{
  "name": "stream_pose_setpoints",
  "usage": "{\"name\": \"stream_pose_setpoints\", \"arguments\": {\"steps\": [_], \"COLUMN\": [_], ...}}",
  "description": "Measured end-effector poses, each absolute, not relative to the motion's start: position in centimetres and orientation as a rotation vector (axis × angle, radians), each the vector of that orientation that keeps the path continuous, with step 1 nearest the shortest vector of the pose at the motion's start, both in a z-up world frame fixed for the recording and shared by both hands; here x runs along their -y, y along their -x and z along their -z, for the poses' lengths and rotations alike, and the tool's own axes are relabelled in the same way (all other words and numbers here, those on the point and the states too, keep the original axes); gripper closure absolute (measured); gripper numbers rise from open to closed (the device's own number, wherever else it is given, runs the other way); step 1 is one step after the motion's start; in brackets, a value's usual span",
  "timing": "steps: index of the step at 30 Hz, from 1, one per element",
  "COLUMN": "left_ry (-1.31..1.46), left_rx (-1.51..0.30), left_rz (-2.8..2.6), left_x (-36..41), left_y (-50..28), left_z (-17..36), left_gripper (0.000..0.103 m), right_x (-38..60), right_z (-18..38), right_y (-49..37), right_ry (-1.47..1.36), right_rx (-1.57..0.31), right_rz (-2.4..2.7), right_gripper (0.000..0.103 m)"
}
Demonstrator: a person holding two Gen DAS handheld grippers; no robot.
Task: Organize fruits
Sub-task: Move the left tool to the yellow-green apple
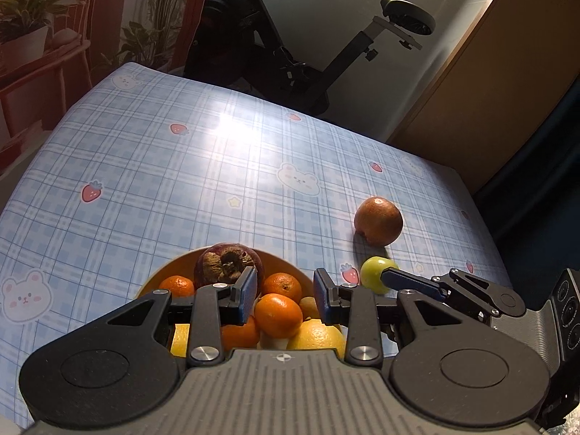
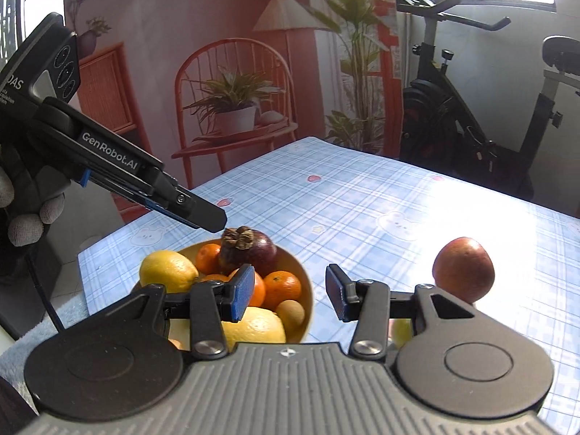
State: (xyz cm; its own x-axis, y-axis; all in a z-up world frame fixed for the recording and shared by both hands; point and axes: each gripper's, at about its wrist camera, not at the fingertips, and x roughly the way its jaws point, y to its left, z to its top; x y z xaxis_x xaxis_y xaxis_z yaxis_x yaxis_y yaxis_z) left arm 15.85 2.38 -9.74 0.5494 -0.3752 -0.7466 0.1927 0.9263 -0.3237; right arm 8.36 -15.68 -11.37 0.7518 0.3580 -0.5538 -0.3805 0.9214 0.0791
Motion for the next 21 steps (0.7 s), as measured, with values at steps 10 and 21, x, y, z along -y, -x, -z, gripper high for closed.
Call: {"name": "stream_pose_setpoints", "arguments": {"steps": [10, 21], "left_ry": [0.135, 0.123], "left_rx": [-0.948, -1.011], "left_rz": [0.399, 0.468], "left_x": [3.7, 8.8], "left_y": [-18.2, -20.5], "left_z": [10.4, 12.6], "left_gripper": [0.067, 0.065], "right_x": [20.4, 21.9], "right_z": [13.6, 16.3], "right_y": [-7.8, -8.4], "right_ry": [0.05, 0.031], "right_rx": [-0.589, -0.651], "right_rz": [-0.245, -0.219], "right_gripper": [0.056, 0.052]}}
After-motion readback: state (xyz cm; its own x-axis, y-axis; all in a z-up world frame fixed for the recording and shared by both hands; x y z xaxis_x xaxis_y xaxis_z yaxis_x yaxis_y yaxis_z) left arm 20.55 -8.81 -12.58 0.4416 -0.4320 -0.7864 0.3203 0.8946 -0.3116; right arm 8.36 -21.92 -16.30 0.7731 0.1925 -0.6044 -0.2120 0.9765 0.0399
